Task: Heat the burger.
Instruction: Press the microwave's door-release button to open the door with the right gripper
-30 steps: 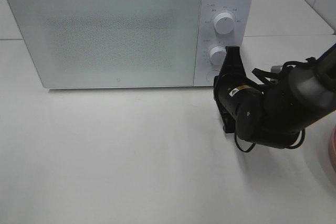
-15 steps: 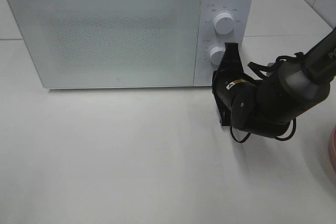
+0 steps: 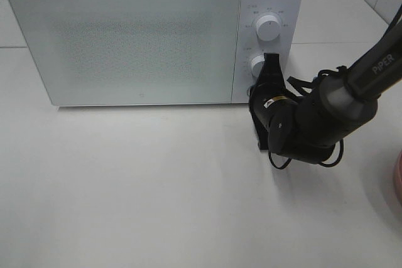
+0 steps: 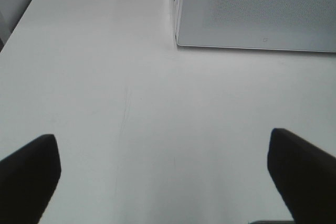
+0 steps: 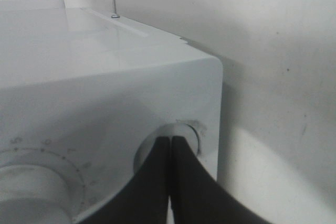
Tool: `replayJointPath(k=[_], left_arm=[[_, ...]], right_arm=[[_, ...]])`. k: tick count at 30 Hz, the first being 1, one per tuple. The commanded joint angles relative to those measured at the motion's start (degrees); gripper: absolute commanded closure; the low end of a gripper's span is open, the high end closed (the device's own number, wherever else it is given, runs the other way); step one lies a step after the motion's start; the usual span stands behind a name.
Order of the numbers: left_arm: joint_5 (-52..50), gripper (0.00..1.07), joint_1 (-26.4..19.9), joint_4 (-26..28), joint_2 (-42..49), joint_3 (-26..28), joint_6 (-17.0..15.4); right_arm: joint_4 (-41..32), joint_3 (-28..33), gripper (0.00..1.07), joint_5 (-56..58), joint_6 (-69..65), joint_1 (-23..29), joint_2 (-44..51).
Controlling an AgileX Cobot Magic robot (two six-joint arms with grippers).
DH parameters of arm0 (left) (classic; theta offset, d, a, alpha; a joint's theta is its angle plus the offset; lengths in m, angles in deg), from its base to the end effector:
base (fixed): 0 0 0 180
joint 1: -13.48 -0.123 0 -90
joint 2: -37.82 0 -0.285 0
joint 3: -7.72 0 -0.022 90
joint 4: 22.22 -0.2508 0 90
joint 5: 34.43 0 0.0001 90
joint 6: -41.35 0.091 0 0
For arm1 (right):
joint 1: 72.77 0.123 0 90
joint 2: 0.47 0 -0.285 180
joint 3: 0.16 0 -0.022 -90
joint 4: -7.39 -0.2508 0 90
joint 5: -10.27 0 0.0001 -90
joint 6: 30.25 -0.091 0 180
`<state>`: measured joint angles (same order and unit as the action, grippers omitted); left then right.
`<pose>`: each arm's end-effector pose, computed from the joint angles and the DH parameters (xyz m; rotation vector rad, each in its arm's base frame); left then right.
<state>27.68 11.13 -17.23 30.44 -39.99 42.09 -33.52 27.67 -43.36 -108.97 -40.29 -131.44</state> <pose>-0.0085 -0.0074 0.2797 -0.0223 2.0430 -0.0704 0.3372 0.1578 0.0819 1.5184 1.3967 1.0477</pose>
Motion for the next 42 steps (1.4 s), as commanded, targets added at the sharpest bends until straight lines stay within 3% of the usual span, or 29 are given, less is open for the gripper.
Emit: replayJointPath(k=[1, 15, 22, 42], left_arm=[[-0.8, 0.06, -0.17, 0.4, 0.74, 0.0, -0.06], [-0.8, 0.06, -0.17, 0.4, 0.74, 0.0, -0.06], [-0.8, 0.06, -0.17, 0.4, 0.74, 0.0, -0.06], [-0.8, 0.06, -0.17, 0.4, 0.74, 0.0, -0.06]], right_arm=[[-0.17, -0.92, 1.07, -3.27, 0.23, -0.23, -0.29], [-1.32, -4.01, 1.07, -8.42, 2.18, -0.23, -0.29], [-3.32, -10.14, 1.07, -15.81, 2.81, -0.23, -4.3], [-4.35, -11.4, 1.07, -9.63, 7.45, -0.63, -3.95]])
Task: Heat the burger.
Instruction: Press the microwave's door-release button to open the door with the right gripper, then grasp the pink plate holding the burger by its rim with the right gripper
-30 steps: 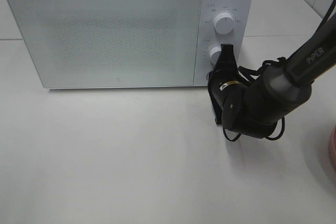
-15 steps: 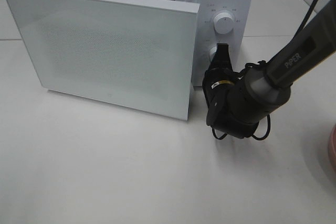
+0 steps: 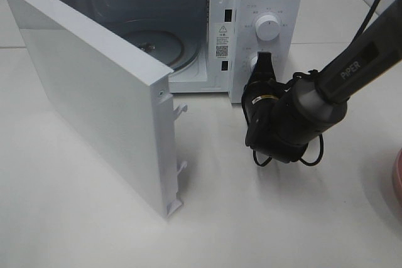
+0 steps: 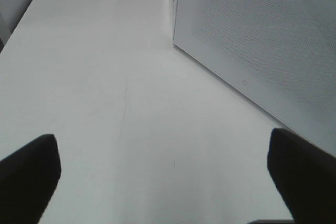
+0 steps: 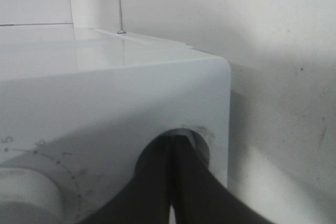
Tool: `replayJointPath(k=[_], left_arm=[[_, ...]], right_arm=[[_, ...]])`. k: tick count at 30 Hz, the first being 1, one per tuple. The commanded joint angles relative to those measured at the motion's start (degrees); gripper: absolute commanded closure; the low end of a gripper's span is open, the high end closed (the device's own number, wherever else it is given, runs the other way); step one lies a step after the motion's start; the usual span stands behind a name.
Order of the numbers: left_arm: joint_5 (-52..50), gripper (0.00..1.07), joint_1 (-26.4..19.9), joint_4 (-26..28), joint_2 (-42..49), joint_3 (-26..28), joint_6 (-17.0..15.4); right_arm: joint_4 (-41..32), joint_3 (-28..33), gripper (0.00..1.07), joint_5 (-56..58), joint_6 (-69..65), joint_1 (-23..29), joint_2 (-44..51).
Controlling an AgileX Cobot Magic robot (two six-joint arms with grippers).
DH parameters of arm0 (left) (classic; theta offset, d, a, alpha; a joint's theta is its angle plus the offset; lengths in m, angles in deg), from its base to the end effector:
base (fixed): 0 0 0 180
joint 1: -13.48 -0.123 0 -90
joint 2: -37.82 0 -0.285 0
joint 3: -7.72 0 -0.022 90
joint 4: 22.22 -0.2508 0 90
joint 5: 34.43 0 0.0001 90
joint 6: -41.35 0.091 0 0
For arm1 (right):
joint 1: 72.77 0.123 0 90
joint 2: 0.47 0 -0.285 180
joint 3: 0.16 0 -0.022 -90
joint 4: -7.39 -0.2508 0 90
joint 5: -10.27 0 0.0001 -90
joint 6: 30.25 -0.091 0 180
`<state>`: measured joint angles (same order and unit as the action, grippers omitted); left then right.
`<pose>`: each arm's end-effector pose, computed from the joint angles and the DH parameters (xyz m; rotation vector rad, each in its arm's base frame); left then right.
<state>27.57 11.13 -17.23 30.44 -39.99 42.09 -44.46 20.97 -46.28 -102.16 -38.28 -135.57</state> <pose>-0.0085 -0.0073 0.2799 -0.0224 2.0411 -0.0704 0.3521 0.1695 0.0764 1.5300 1.2792 0.9673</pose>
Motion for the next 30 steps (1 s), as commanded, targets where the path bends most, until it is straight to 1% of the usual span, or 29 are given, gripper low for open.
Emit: replayJointPath(k=[1, 5, 6, 7, 9, 15, 16, 17, 21, 22, 23, 25, 28, 30], left_arm=[[-0.69, 0.06, -0.17, 0.4, 0.74, 0.0, -0.06], [-0.69, 0.06, -0.17, 0.4, 0.74, 0.0, -0.06], [-0.69, 0.06, -0.17, 0.4, 0.74, 0.0, -0.06], [-0.69, 0.06, -0.17, 0.4, 0.74, 0.0, -0.06], [-0.69, 0.06, -0.17, 0.4, 0.74, 0.0, -0.06], [-0.69, 0.06, -0.17, 0.4, 0.74, 0.0, -0.06], [-0.69, 0.06, -0.17, 0.4, 0.74, 0.0, -0.06], [-0.69, 0.06, -0.17, 0.4, 0.74, 0.0, -0.06], [-0.69, 0.06, -0.17, 0.4, 0.74, 0.0, -0.06], [-0.69, 0.06, -0.17, 0.4, 0.74, 0.0, -0.06], [-0.69, 0.06, -0.17, 0.4, 0.74, 0.0, -0.06], [-0.69, 0.06, -0.17, 0.4, 0.74, 0.0, -0.06], [-0.69, 0.06, -0.17, 0.4, 0.74, 0.0, -0.06], [-0.69, 0.06, -0.17, 0.4, 0.74, 0.0, -0.06]], right_arm=[[6.59, -4.7, 1.07, -6.7, 0.63, -2.64, 0.17], [5.84, -3.09, 1.07, -4.18, 2.86, -2.64, 2.35], [5.56, -2.01, 1.07, -1.38, 3.67, -2.64, 3.44], [5.56, -2.01, 1.07, -1.38, 3.67, -2.64, 3.44], [5.56, -0.17, 1.07, 4.24, 4.87, -2.64, 5.27], [5.21, 2.98, 1.07, 5.96, 6.99, -2.64, 8.19], [5.16, 3.55, 1.07, 6.93, 7.05, -2.64, 9.0], [5.16, 4.87, 1.07, 10.37, 7.45, -2.64, 10.37], [5.16, 6.7, 1.07, 14.15, 9.17, -2.64, 11.92], [4.98, 7.68, 1.07, 16.9, 10.94, -2.64, 12.72], [4.98, 7.68, 1.07, 16.9, 10.94, -2.64, 12.72], [5.04, 9.05, 1.07, 20.57, 13.98, -2.86, 14.61], [5.04, 9.85, 1.07, 22.29, 16.96, -2.86, 16.1], [5.04, 10.49, 1.07, 26.24, 23.89, -2.86, 18.28]])
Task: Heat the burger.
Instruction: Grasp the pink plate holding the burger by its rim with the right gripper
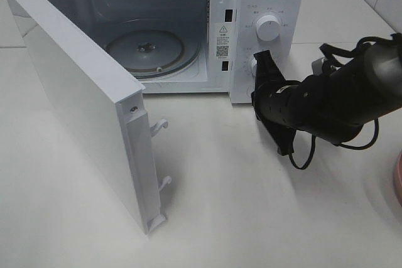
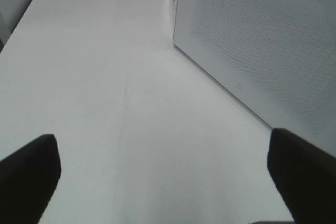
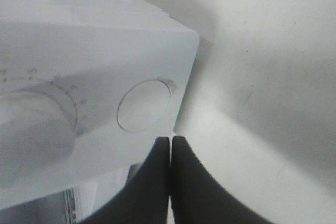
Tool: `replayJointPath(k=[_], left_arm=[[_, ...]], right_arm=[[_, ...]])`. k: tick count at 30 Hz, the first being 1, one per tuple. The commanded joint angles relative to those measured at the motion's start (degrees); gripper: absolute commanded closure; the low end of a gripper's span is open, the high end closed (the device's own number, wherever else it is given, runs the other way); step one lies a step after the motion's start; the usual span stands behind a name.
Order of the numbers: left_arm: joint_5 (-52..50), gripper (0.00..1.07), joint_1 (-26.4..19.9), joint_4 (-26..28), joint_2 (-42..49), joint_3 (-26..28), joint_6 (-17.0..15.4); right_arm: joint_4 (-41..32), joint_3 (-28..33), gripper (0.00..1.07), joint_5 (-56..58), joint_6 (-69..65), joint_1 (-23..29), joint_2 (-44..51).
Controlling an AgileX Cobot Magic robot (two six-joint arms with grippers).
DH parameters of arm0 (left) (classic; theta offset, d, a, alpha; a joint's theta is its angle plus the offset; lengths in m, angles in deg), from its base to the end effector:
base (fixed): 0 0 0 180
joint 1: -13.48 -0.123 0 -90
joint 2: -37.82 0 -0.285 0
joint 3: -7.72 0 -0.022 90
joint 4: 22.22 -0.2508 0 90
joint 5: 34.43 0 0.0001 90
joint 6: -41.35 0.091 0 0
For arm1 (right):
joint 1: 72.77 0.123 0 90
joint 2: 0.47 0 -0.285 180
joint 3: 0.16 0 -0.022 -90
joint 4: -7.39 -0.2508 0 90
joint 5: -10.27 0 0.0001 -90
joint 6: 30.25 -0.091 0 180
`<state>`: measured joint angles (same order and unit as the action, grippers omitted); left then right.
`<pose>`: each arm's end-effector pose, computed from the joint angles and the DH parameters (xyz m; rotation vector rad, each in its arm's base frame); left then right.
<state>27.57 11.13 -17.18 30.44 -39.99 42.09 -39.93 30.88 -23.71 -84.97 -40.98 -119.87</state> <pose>-0.0085 -0.0074 0.2799 -0.0223 2.0411 -0.0714 0.3171 0.1526 0.1153 1.4109 1.7603 0.8221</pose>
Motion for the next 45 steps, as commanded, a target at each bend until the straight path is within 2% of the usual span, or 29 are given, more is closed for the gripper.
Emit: replayJointPath(k=[1, 2, 4, 5, 9, 11, 14, 16, 17, 19, 22, 23, 25, 26, 36, 41, 43, 45], left_arm=[[-0.69, 0.06, -0.17, 0.34, 0.74, 0.0, -0.06], [-0.69, 0.06, -0.17, 0.34, 0.74, 0.0, -0.06], [-0.69, 0.06, -0.17, 0.34, 0.74, 0.0, -0.06], [-0.69, 0.06, -0.17, 0.34, 0.74, 0.0, -0.06], [-0.69, 0.06, -0.17, 0.34, 0.74, 0.0, -0.06], [-0.69, 0.06, -0.17, 0.34, 0.74, 0.0, -0.06], [-0.69, 0.06, -0.17, 0.34, 0.74, 0.0, -0.06], [-0.69, 0.06, -0.17, 0.34, 0.74, 0.0, -0.06], [-0.69, 0.06, -0.17, 0.34, 0.74, 0.0, -0.06], [-0.69, 0.06, -0.17, 0.34, 0.74, 0.0, -0.06], [-0.69, 0.06, -0.17, 0.34, 0.74, 0.0, -0.06], [-0.69, 0.06, -0.17, 0.34, 0.74, 0.0, -0.06], [-0.69, 0.06, -0.17, 0.34, 0.74, 0.0, -0.06], [-0.69, 0.06, -0.17, 0.34, 0.74, 0.0, -0.06], [-0.69, 0.06, -0.17, 0.34, 0.74, 0.0, -0.06], [-0.69, 0.06, -0.17, 0.34, 0.74, 0.0, -0.06], [-0.69, 0.06, -0.17, 0.34, 0.74, 0.0, -0.06], [-0.69, 0.06, -0.17, 0.34, 0.74, 0.0, -0.06]], right_arm=[[0.52, 0.57, 1.07, 3.67, 6.7, -0.17, 2.58], [0.57, 0.63, 1.07, 8.08, 13.24, -1.38, 4.01], [0.63, 0.63, 1.07, 10.08, 15.87, -1.83, 4.58], [0.63, 0.63, 1.07, 15.24, 22.52, -3.67, 5.96], [0.92, 0.63, 1.07, 22.52, 31.17, -6.42, 7.56], [1.26, 0.63, 1.07, 31.74, 41.08, -9.51, 9.74], [1.6, 0.63, 1.07, 33.52, 42.91, -10.03, 10.2], [4.3, 0.63, 1.07, 40.34, 47.61, -12.26, 11.52], [4.3, 0.63, 1.07, 40.34, 47.61, -12.26, 11.52], [11.06, 0.57, 1.07, 48.3, 48.47, -15.41, 13.01], [13.46, 0.57, 1.06, 49.62, 48.47, -15.87, 13.41], [17.7, 0.57, 1.06, 52.6, 48.47, -16.9, 14.44], [19.71, 0.57, 1.06, 54.03, 48.47, -17.36, 15.07], [23.09, 0.57, 1.05, 56.38, 48.47, -18.22, 16.44], [35.75, 0.57, 1.0, 67.27, 46.98, -19.48, 25.73], [42.06, 0.57, 0.95, 73.91, 43.77, -19.48, 28.53], [45.38, 0.57, 0.88, 77.58, 42.63, -19.48, 29.97], [46.29, 0.57, 0.85, 78.78, 42.34, -19.48, 30.48]])
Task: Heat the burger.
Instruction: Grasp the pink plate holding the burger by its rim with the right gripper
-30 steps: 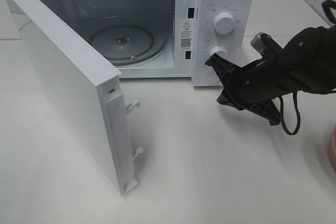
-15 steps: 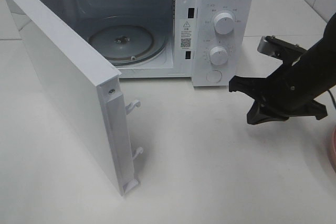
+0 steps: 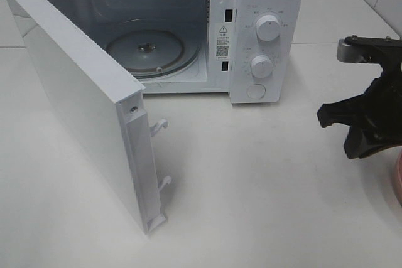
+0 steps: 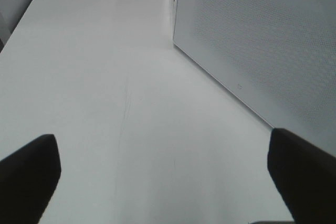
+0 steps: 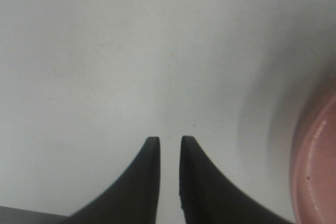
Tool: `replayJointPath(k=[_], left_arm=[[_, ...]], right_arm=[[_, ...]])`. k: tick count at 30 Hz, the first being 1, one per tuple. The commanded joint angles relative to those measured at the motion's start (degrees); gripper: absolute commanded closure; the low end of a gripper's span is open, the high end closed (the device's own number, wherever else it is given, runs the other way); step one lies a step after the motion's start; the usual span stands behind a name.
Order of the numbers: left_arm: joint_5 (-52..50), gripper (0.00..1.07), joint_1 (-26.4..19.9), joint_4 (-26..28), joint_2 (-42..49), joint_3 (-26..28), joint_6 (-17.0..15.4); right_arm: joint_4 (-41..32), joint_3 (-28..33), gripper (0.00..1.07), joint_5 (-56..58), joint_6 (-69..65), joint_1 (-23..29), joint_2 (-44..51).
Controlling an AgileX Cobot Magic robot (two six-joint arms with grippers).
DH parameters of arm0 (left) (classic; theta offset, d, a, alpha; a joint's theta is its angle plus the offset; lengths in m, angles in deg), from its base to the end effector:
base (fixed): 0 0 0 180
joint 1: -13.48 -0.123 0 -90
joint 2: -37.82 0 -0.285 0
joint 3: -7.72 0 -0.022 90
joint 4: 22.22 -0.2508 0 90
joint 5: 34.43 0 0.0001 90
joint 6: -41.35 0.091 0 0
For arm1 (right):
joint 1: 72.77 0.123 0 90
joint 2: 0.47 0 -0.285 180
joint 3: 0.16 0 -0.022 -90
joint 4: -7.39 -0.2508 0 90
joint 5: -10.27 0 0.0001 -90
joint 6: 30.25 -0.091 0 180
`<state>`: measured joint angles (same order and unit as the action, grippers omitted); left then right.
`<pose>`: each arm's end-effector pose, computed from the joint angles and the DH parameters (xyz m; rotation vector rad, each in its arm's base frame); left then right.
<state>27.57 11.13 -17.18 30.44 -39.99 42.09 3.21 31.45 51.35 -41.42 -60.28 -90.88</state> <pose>-0.0085 -0.0074 0.2799 -0.0223 2.0411 -0.0714 0.2459 0.0589 0.2067 0.0355 2.8596 0.1656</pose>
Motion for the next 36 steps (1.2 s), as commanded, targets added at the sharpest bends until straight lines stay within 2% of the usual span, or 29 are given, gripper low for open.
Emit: replayJointPath(k=[1, 3, 11, 13, 14, 15, 16, 18, 24, 36], left_arm=[[-0.69, 0.06, -0.17, 0.34, 0.74, 0.0, -0.06], [-0.69, 0.06, -0.17, 0.34, 0.74, 0.0, -0.06], [-0.69, 0.06, -0.17, 0.34, 0.74, 0.0, -0.06], [-0.69, 0.06, -0.17, 0.34, 0.74, 0.0, -0.06], [-0.69, 0.06, -0.17, 0.34, 0.74, 0.0, -0.06], [-0.69, 0.06, -0.17, 0.34, 0.74, 0.0, -0.06], [-0.69, 0.06, -0.17, 0.34, 0.74, 0.0, -0.06], [-0.69, 0.06, -0.17, 0.34, 0.74, 0.0, -0.06], [-0.69, 0.06, -0.17, 0.34, 0.74, 0.0, -0.06], [-0.69, 0.06, -0.17, 0.34, 0.74, 0.0, -0.06]], right_arm=[[3.15, 0.0, 0.85, 3.72, -1.2, -0.17, 1.49], [5.67, 0.0, 0.76, 7.62, -1.43, -0.17, 3.09], [10.66, 0.0, 0.63, 10.2, -1.43, -0.17, 4.64], [13.12, 0.0, 0.43, 10.54, -1.09, -0.17, 5.44], [13.12, 0.0, 0.43, 10.54, -1.09, -0.17, 5.44], [14.44, 0.0, 0.3, 10.08, -1.09, -0.17, 5.44], [14.44, 0.0, 0.3, 10.08, -1.09, -0.17, 5.44], [15.58, 0.06, 0.15, 9.28, -1.32, -0.17, 5.44], [15.87, 0.4, 0.12, 9.05, -2.81, -0.92, 4.98], [14.32, 6.76, 0.16, 2.75, -1.2, -8.25, 0.52]])
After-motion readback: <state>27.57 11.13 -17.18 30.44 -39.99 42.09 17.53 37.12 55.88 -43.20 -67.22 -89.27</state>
